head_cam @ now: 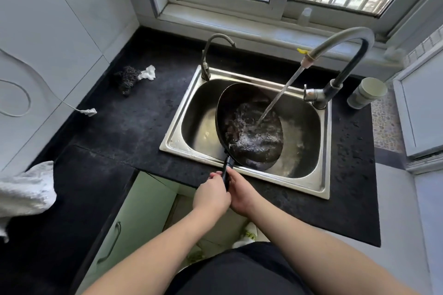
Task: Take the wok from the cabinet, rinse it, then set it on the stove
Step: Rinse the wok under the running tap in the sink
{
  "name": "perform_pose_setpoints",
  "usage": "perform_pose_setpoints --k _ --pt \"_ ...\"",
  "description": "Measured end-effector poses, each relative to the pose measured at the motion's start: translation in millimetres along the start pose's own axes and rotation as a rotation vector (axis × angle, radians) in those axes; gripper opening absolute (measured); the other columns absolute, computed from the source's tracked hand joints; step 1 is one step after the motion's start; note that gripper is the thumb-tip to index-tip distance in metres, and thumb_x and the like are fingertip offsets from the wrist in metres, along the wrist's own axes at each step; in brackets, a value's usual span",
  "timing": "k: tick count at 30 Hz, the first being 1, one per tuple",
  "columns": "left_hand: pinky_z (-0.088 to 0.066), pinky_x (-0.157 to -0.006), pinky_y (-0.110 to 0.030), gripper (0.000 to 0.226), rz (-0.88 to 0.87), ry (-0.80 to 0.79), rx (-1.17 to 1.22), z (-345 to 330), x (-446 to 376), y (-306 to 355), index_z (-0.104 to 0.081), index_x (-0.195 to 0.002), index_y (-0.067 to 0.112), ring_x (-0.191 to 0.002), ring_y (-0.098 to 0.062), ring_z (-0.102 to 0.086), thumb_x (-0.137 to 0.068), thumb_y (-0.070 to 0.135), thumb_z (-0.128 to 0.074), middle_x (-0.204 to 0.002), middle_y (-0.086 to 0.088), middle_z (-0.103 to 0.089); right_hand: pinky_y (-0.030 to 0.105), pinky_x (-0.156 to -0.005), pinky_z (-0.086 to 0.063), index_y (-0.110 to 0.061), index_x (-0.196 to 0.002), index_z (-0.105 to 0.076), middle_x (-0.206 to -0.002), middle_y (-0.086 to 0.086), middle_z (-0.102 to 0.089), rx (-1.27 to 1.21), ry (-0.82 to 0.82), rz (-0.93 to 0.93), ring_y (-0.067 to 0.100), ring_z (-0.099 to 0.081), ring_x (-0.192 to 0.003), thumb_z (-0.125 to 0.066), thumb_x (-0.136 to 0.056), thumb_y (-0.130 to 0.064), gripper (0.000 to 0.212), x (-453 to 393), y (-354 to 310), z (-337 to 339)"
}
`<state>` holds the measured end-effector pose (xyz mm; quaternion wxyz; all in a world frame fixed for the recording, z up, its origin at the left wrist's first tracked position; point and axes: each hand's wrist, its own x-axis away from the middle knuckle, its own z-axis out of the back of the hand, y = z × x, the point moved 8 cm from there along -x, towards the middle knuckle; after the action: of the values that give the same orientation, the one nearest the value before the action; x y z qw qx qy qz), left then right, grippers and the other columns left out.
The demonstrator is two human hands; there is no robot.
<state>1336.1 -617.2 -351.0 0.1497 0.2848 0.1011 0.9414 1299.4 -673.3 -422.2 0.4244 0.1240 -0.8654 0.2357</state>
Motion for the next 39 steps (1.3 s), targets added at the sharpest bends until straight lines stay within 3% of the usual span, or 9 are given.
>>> perform_pose_setpoints --k 6,9,12,16,20,28,34,39 --pt "-0.049 -0.085 -0.034 0.041 0.007 0.006 -0.073 1.6 5.4 5.8 -0.044 -0.133 0.009 -0.109 -0.028 -0.062 -0.094 0.021 -0.046 -0.120 -0.010 -0.064 0.027 -0.061 -0.054 -0.011 -0.076 -0.055 -0.070 0.008 -0.073 0.264 0.141 -0.028 0.018 -0.068 -0.060 -0.064 -0.090 -0.039 0.033 -5.4 -10.8 1.2" --pt "-0.048 -0.085 -0.035 0.037 0.023 -0.013 -0.092 1.6 7.9 8.1 -0.044 -0.131 0.006 -0.111 -0.028 -0.060 -0.095 0.014 -0.042 -0.121 -0.012 -0.063 0.031 -0.064 -0.056 -0.006 -0.087 -0.059 -0.078 0.009 -0.074 0.299 0.143 -0.043 0.021 -0.068 -0.065 -0.067 -0.089 -0.036 0.032 -6.6 -10.1 -1.4" --pt "-0.048 -0.086 -0.035 0.036 0.040 -0.026 -0.105 4.3 9.7 9.6 -0.046 -0.129 0.007 -0.113 -0.028 -0.059 -0.093 0.011 -0.041 -0.122 -0.012 -0.062 0.033 -0.068 -0.056 0.002 -0.107 -0.061 -0.089 0.011 -0.074 0.295 0.124 -0.048 0.024 -0.069 -0.072 -0.061 -0.093 -0.029 0.034 -11.1 -4.9 -2.6" --pt "-0.048 -0.086 -0.035 0.039 0.041 -0.033 -0.110 8.1 11.0 9.4 -0.046 -0.131 0.007 -0.112 -0.027 -0.060 -0.092 0.011 -0.043 -0.121 -0.012 -0.062 0.033 -0.069 -0.055 0.004 -0.120 -0.058 -0.099 0.010 -0.073 0.255 0.121 -0.061 0.025 -0.068 -0.081 -0.055 -0.096 -0.023 0.036 -9.9 -0.1 -6.5" --pt "-0.048 -0.087 -0.035 0.039 0.031 -0.014 -0.138 18.4 11.1 10.6 -0.045 -0.132 0.008 -0.113 -0.028 -0.059 -0.093 0.009 -0.041 -0.122 -0.013 -0.061 0.033 -0.069 -0.054 -0.001 -0.095 -0.064 -0.086 0.009 -0.073 0.178 0.081 -0.049 0.022 -0.068 -0.076 -0.054 -0.096 -0.019 0.021 -8.2 -2.8 -13.1" --pt "-0.049 -0.085 -0.037 0.034 -0.007 0.022 -0.221 42.4 12.5 10.9 -0.048 -0.128 0.009 -0.110 -0.028 -0.060 -0.095 0.014 -0.043 -0.121 -0.011 -0.062 0.031 -0.077 -0.052 -0.003 -0.078 -0.072 -0.080 0.010 -0.072 0.122 -0.050 -0.051 0.018 -0.068 -0.070 -0.053 -0.096 -0.026 0.035 -3.6 -5.7 -34.4" --pt "-0.049 -0.081 -0.037 0.037 -0.084 0.110 -0.370 78.5 13.6 10.1 -0.044 -0.132 0.007 -0.107 -0.028 -0.062 -0.095 0.013 -0.044 -0.119 -0.009 -0.063 0.032 -0.080 -0.051 -0.008 -0.082 -0.067 -0.082 0.006 -0.070 0.043 -0.170 -0.036 0.018 -0.069 -0.074 -0.049 -0.097 -0.027 0.031 5.0 -12.0 -67.0" --pt "-0.049 -0.078 -0.032 0.042 -0.199 0.223 -0.501 112.2 17.4 15.2 -0.042 -0.137 0.008 -0.107 -0.023 -0.062 -0.095 0.013 -0.046 -0.117 -0.006 -0.064 0.035 -0.080 -0.049 -0.008 -0.074 -0.077 -0.081 0.009 -0.073 -0.014 -0.212 -0.037 0.021 -0.071 -0.073 -0.051 -0.096 -0.030 0.040 11.0 -21.9 -88.8"
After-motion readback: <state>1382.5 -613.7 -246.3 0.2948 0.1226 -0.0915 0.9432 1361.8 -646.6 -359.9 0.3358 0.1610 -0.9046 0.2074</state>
